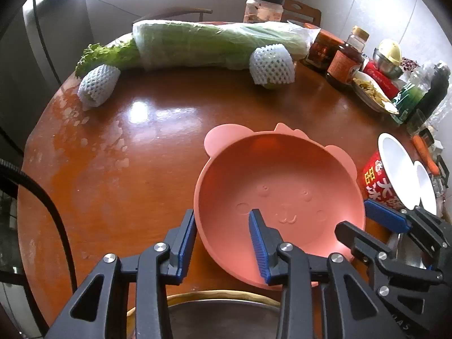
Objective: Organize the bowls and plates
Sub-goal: 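Move the left tool toward the pink bear plate while the right tool reaches the steel bowl, then close the left tool on the pink bear plate rim and lift it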
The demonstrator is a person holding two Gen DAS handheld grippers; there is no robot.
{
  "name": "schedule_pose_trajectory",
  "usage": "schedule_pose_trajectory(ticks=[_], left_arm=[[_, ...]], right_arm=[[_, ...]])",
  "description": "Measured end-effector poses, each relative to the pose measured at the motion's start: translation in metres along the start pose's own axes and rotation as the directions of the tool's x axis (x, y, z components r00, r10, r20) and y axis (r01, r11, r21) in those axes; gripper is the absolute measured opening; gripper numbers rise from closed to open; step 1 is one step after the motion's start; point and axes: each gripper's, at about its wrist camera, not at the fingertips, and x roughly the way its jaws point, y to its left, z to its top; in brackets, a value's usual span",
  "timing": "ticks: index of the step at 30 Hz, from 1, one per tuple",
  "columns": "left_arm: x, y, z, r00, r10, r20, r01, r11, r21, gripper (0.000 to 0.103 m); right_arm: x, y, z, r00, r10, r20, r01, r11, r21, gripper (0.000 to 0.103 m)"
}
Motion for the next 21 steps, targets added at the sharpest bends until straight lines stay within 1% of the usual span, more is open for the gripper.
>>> schedule_pose_trajectory(ticks=[6,11,13,16,21], left_arm=[[-0.005,0.004,-0.001,1.0,0.009,0.017,-0.009,1.0,-0.011,0.038],[-0.021,0.009,-0.003,0.997,0.026,0.071,-0.024,0.999,-0.031,0.038],[-0.025,0.008,-0.002,0.996,0.043,0.082,-0.042,0.999,-0.02,0.038],[-0.03,0.009,-0.002,0.993,0.065,0.096,-0.063,0.998,-0.019,0.038],[-0.049,0.011,-0.004,0.988,0.064,0.139,-0.061,0.998,-0.028,0.038]], right_arm=[[-0.003,0.003,0.001,1.0,0.001,0.028,-0.001,1.0,0.003,0.045],[-0.014,0.008,0.004,0.997,0.021,0.068,-0.021,1.0,0.0,0.045],[-0.019,0.011,0.006,0.995,0.032,0.095,-0.031,1.0,-0.004,0.045],[-0.021,0.014,0.008,0.995,0.031,0.098,-0.03,1.0,-0.01,0.043],[-0.036,0.019,0.009,0.989,0.042,0.144,-0.04,0.999,-0.02,0.043]])
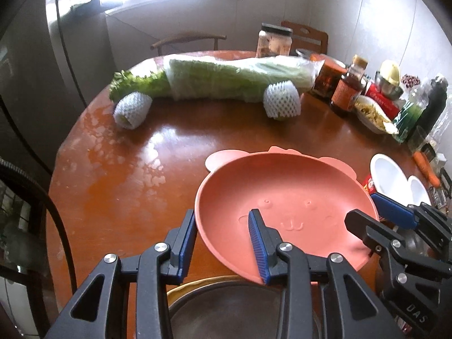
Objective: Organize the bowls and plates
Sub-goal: 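Close the left tool on the pink bear plate rim and lift it, then carry the pink bear plate over the silver tray and lower it onto the stack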
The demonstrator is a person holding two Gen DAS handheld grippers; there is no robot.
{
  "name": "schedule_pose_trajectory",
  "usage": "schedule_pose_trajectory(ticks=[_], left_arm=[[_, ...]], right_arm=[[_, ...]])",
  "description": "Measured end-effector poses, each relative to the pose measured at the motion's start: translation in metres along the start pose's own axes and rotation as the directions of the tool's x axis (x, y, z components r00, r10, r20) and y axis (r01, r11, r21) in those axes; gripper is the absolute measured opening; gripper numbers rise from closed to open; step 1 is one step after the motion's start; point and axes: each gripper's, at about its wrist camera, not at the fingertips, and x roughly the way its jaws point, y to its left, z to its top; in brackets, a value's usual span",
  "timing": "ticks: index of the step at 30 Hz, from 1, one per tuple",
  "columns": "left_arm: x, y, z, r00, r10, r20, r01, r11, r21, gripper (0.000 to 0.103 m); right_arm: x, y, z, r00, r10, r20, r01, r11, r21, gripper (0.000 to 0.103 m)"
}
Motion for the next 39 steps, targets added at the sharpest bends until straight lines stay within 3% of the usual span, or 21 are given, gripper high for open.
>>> schedule_pose_trajectory(ticks=[23,39], left_arm=[[-0.094,0.023,-0.042,0.985,0.06,0.164,-0.052,0.997,-0.052,0.038],[-0.108,0.035,-0.082,0.979,0.094,0.179,-0.078,0.992,-0.094,0.038]], right_arm=[[-0.056,0.045,-0.013,0.99,0.08,0.115,-0.072,0.995,-0.076,0.043],[-0.068,0.073,-0.04,0.986,0.117,0.121,-0.1,0.986,-0.135,0.043]])
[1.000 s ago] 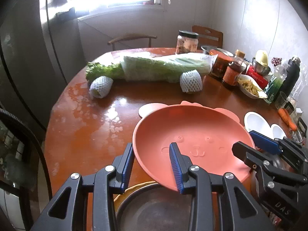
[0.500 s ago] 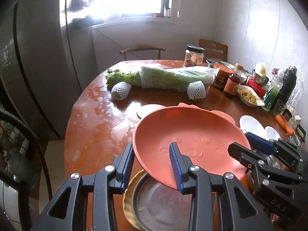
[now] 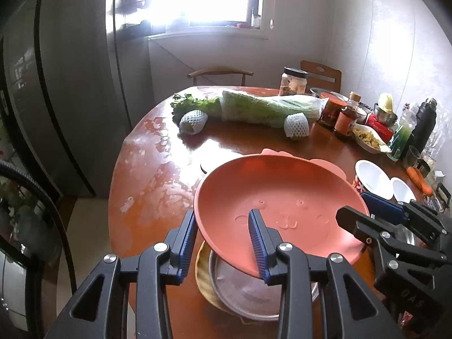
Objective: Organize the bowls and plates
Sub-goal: 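Carry the pink bear plate over the silver tray and lower it onto the stack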
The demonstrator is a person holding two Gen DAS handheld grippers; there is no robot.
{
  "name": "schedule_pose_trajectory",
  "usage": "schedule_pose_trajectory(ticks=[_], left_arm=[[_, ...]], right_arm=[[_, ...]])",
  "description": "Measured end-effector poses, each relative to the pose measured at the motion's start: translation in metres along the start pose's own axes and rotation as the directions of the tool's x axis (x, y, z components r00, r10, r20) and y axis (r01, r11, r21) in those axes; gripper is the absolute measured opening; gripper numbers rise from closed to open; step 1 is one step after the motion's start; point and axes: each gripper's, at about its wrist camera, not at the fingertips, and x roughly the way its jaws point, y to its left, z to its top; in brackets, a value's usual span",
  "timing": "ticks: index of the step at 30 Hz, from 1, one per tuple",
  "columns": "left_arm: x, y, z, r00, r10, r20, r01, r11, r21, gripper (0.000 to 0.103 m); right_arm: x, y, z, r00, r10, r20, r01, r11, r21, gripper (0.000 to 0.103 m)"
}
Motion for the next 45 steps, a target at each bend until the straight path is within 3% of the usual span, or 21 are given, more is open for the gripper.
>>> schedule_pose_trajectory(ticks=[19,45], left_arm=[[0.019,0.011,-0.044,0.999,0.028,-0.046,-0.03,0.999,-0.035,0.038],[0.03,0.006,-0.057,0.997,0.054,-0.057,-0.054,0.999,-0.005,0.038]], right_arm=[[0.023,0.013,-0.029,0.998,0.008,-0.056,-0.011,0.999,-0.052,0.043],[0.039,0.013,-0.041,0.995,-0.017,-0.094,0.009,0.997,-0.077,0.043]])
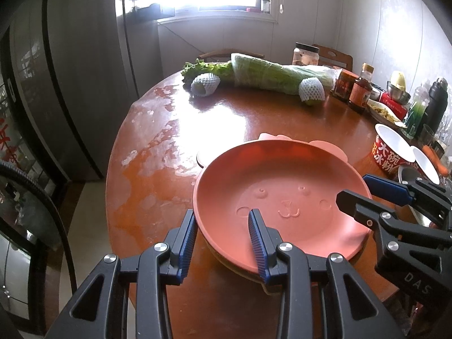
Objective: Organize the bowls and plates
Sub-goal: 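Carry the pink bear plate over the silver tray and lower it onto the stack, then open the left tool and withdraw it from the pink plate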
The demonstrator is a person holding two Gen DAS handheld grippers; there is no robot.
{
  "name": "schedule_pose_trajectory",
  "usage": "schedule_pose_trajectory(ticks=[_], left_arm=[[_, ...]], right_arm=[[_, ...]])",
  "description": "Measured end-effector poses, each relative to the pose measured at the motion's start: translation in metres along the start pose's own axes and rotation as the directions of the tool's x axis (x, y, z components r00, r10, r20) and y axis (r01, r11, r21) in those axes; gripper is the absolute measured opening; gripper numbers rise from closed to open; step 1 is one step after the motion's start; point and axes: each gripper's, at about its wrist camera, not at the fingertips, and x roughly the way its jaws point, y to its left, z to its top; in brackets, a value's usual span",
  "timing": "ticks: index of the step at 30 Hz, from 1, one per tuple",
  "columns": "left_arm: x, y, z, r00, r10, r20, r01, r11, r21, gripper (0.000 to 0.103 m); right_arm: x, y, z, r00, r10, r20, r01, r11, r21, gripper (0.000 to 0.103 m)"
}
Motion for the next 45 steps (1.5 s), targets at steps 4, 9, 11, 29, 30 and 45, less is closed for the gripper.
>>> schedule_pose_trajectory(ticks=[4,9,11,29,30,45], left_arm=[[0.0,-0.001,-0.001,1.0,0.008,0.005,-0.008,1.0,0.004,0.038],[0.001,0.0,-0.002,1.0,-0.003,-0.004,0.003,1.0,0.003,0.038],[0.003,0.0,-0.003,1.0,-0.009,-0.01,0.009,1.0,0.004,0.038],[0.007,0.006,-0.003,0.999,-0.042,-0.027,0.041,0.999,-0.029,0.038],[0.007,0.006,-0.003,0.999,-0.044,-0.026,0.044,0.999,-0.03,0.038],[0.004,0.008,-0.004,0.999,-0.029,-0.019,0.029,0.999,-0.043,0.038]], right_arm=[[0.003,0.001,0.0,1.0,-0.006,-0.005,0.005,1.0,-0.006,0.043],[0.004,0.003,0.0,1.0,-0.013,-0.008,0.013,1.0,-0.009,0.043],[0.004,0.003,0.0,1.0,-0.013,-0.009,0.013,1.0,-0.01,0.043],[0.006,0.001,0.0,1.0,-0.007,-0.012,0.007,1.0,0.009,0.043],[0.006,0.001,0.0,1.0,-0.004,-0.012,0.004,1.0,0.013,0.043],[0.017,-0.003,-0.003,0.999,-0.013,-0.036,0.014,0.999,0.033,0.043]])
